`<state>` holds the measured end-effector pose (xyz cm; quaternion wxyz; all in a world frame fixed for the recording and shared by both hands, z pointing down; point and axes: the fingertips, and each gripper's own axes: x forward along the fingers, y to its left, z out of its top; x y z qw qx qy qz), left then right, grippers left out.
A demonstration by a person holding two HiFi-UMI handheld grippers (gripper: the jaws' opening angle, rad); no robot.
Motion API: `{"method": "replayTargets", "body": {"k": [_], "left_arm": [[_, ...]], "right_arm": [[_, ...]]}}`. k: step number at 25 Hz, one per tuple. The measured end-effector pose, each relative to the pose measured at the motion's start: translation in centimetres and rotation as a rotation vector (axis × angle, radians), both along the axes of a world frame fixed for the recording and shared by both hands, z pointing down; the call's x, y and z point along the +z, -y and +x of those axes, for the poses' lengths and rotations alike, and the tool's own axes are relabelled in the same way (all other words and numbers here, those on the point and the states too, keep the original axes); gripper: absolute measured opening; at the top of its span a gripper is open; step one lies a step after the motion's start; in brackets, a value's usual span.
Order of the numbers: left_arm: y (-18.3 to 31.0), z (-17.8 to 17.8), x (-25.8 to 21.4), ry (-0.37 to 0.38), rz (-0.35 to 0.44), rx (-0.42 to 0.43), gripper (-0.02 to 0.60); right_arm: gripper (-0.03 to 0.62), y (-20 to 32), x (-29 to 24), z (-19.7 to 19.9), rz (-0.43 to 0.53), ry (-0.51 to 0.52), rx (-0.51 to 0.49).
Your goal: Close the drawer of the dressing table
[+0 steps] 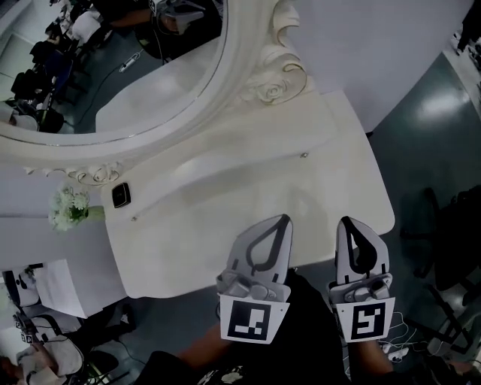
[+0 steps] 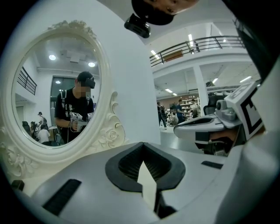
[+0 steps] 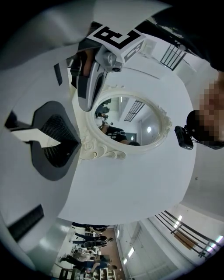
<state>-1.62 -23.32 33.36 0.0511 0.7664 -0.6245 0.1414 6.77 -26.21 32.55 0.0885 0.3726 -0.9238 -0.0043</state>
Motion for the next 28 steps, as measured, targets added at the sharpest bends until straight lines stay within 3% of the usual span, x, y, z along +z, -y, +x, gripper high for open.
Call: {"method": "replayTargets", "body": {"k": [16,28], "left_arm": [[-1.7,2.3,-4.4,0.031,0.095,0.031,0.002],[-2.5,4.5,-5.3,0.037,0.119,0.066,0.002]], "right_arm": [[-0.002,-3.2,-3.3,2.1,0.043,0.063,0.022],[-0.003,-4.1,-3.8,3.6,0.046,0.073,0.038]]}}
